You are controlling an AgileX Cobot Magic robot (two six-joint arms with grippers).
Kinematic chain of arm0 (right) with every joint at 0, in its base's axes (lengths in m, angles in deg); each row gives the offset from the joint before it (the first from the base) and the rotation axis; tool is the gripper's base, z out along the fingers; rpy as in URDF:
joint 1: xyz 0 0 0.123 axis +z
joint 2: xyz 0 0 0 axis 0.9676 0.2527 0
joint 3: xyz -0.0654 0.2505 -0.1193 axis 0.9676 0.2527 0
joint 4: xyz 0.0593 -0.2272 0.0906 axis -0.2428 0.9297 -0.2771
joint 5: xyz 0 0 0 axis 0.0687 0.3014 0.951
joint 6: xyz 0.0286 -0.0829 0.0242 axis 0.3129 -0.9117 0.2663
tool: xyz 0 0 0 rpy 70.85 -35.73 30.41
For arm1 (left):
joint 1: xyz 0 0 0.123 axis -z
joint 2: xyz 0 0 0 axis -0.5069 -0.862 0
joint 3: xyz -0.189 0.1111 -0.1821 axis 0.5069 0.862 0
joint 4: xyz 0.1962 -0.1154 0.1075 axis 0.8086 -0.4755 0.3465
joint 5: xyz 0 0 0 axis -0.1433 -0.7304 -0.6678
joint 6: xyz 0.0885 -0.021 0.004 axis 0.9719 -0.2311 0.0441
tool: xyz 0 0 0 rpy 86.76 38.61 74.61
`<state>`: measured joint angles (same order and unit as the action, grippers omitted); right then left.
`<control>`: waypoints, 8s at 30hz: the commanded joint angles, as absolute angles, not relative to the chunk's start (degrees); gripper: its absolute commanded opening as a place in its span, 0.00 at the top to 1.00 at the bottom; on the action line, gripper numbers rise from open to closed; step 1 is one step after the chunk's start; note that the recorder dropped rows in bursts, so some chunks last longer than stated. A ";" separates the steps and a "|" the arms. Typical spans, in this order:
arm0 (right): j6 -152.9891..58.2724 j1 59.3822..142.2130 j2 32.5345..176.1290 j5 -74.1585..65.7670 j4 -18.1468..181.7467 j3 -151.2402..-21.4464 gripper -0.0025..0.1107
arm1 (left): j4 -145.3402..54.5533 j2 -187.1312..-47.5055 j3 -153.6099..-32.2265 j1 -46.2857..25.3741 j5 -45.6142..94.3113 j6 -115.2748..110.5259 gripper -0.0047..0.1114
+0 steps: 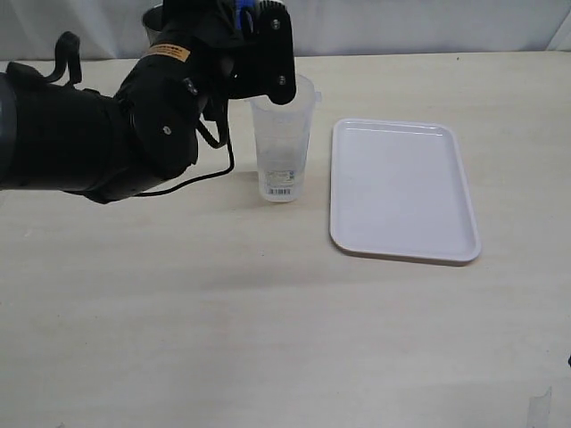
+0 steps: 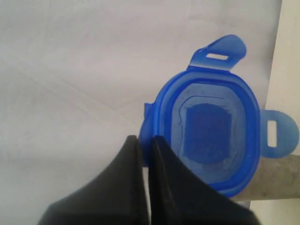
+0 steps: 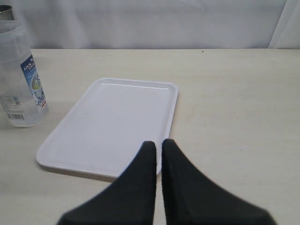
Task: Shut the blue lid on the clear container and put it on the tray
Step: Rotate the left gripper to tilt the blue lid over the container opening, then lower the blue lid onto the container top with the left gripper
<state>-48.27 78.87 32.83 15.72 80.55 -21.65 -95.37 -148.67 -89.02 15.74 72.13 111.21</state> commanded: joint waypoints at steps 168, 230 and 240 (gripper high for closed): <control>-48.60 78.57 32.53 15.56 81.01 -21.45 0.94 | -101.91 -146.94 -86.33 20.11 51.30 110.69 0.96; -48.60 78.57 32.53 15.56 81.01 -21.45 0.94 | -105.64 -144.85 -84.95 20.25 48.33 110.68 0.96; -48.60 78.57 32.53 15.56 81.01 -21.45 0.94 | -106.04 -144.85 -84.95 20.25 46.41 110.68 0.96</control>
<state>-48.27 78.87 32.83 15.72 80.55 -21.65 -105.48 -145.23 -85.28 19.79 47.16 111.23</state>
